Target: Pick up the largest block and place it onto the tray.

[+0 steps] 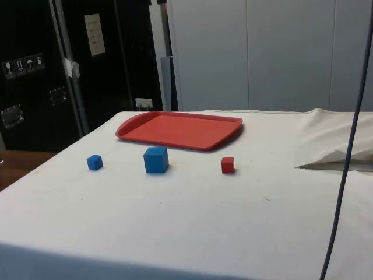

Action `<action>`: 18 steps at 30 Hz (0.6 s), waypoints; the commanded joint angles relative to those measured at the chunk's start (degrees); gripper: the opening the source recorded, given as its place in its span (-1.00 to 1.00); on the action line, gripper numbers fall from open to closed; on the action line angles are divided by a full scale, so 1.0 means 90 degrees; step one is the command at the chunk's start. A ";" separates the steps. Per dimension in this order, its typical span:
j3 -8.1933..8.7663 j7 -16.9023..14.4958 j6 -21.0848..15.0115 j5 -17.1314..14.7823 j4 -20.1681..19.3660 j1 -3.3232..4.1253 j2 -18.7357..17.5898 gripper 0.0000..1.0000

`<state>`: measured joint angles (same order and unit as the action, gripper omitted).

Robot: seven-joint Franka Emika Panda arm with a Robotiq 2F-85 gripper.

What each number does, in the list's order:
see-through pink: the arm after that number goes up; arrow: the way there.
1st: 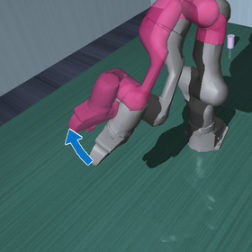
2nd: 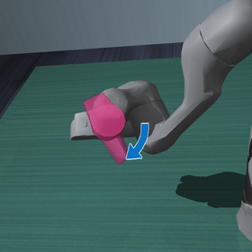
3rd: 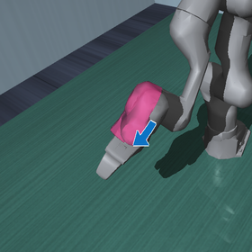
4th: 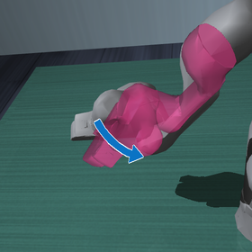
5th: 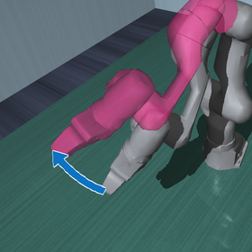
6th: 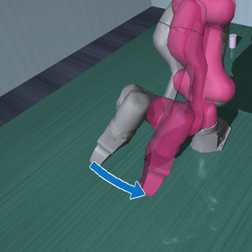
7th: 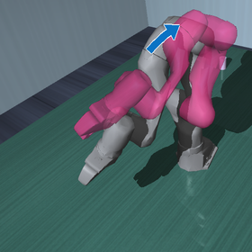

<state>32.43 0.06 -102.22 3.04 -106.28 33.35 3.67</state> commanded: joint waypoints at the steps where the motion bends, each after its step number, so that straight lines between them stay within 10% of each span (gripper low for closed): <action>1: -0.0045 0.0070 -0.0057 -0.0045 0.0013 0.0019 -0.0070 1.00; 18: -0.0210 0.0083 -0.0821 -0.0306 -0.0210 0.0006 -0.0732 1.00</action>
<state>30.54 0.80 -108.86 0.46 -107.83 33.35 -3.04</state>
